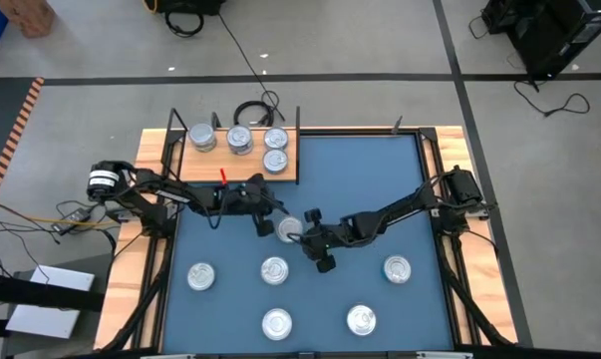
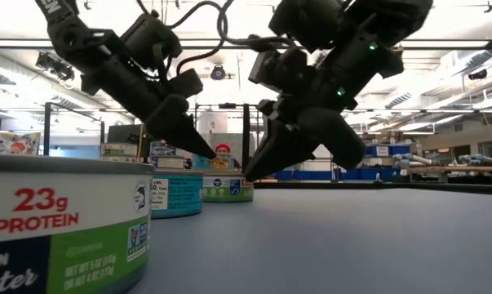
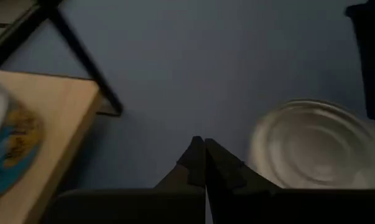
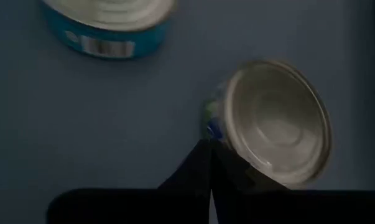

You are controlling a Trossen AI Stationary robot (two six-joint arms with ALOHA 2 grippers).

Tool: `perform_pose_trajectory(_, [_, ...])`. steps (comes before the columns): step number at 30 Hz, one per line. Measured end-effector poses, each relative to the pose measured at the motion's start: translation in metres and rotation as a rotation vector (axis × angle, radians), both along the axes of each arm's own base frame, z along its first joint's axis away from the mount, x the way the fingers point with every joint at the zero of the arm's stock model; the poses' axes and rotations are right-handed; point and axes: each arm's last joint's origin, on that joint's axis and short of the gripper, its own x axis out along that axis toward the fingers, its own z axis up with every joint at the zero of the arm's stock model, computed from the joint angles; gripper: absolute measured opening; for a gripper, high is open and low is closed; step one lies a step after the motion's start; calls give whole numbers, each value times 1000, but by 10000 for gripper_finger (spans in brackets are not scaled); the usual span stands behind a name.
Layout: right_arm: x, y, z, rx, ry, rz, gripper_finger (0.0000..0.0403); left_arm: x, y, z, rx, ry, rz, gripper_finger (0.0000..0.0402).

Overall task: Stack canned seafood by type on shelf
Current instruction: Put the green tuna can on the shelf aligned with the other green tuna can

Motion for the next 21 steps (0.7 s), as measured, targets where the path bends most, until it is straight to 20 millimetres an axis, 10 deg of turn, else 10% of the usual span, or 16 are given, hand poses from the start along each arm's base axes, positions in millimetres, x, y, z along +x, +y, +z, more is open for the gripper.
perform_pose_trajectory(21, [11,-31,7,131,-79,-69,8,-22,7,-24,-11,24,76,0])
